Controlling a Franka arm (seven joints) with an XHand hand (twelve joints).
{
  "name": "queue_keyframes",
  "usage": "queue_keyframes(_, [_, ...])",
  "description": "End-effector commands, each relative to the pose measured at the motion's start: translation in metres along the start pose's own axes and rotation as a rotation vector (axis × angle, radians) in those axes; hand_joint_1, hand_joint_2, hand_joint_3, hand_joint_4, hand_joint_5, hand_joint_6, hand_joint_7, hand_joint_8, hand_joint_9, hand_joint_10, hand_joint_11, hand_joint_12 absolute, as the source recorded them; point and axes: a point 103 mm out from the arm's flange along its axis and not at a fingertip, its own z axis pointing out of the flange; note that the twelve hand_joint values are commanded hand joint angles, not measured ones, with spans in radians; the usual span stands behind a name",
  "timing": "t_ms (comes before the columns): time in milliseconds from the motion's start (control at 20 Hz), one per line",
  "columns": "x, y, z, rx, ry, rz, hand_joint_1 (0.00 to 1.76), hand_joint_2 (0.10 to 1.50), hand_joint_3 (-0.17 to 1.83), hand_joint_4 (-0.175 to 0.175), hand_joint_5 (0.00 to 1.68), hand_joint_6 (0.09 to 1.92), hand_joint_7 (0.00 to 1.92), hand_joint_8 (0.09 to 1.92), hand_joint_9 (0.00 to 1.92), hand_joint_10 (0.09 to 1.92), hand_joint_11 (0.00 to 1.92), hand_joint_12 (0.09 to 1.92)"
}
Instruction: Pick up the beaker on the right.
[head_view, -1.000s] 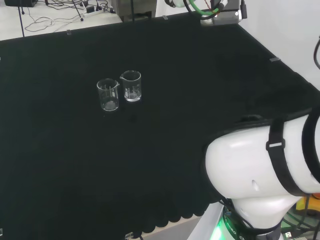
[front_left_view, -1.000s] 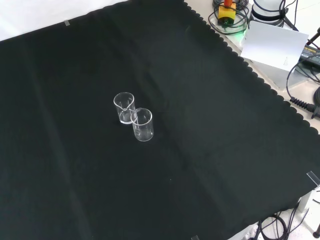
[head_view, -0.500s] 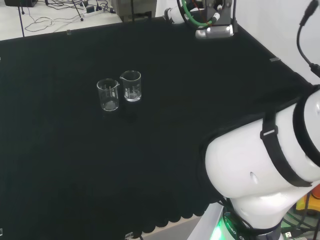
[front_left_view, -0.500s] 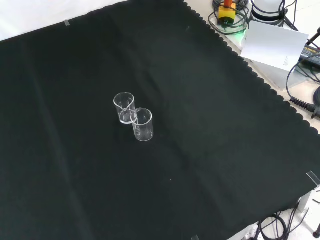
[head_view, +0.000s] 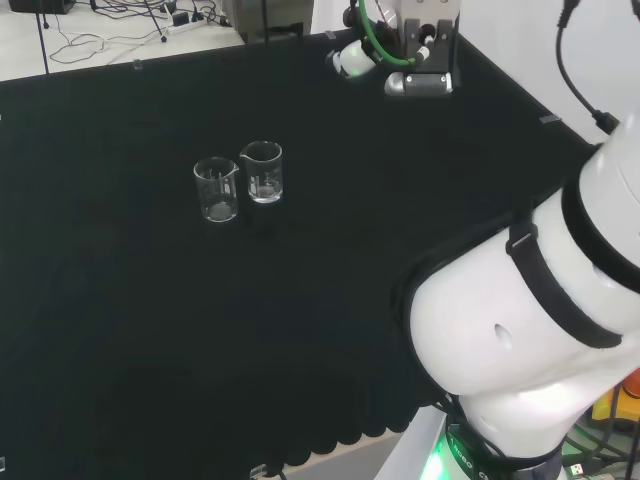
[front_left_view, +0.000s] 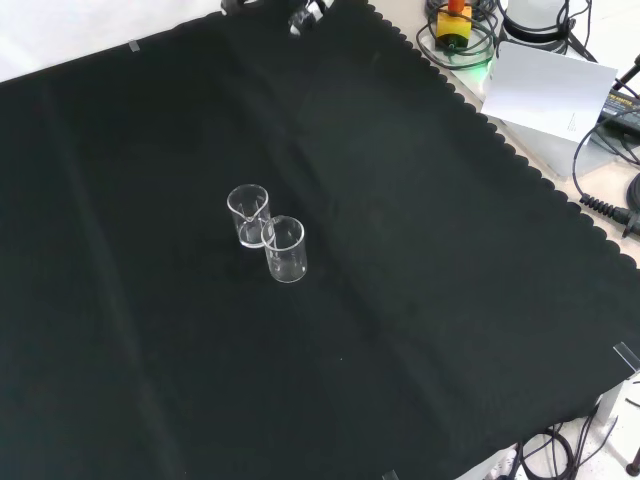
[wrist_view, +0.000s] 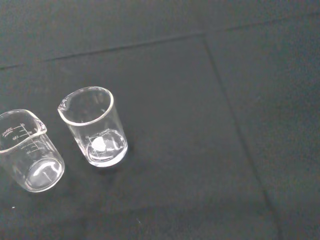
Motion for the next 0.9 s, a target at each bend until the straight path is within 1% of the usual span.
queue_keyframes(50, [-0.006, 0.057, 0.036, 0.001, 0.079, -0.059, 0.72, 0.78, 0.55, -0.04, 0.34, 0.09, 0.2, 0.64, 0.36, 0.68, 0.1, 1.39])
queue_keyframes(550, [0.005, 0.115, 0.102, 0.032, 0.183, -0.115, 0.79, 0.68, 0.62, -0.037, 0.38, 0.09, 0.25, 0.65, 0.42, 0.68, 0.12, 1.39])
queue_keyframes(900, [0.003, 0.141, 0.136, 0.049, 0.261, -0.148, 0.8, 0.64, 0.63, -0.044, 0.4, 0.09, 0.28, 0.66, 0.46, 0.68, 0.14, 1.39])
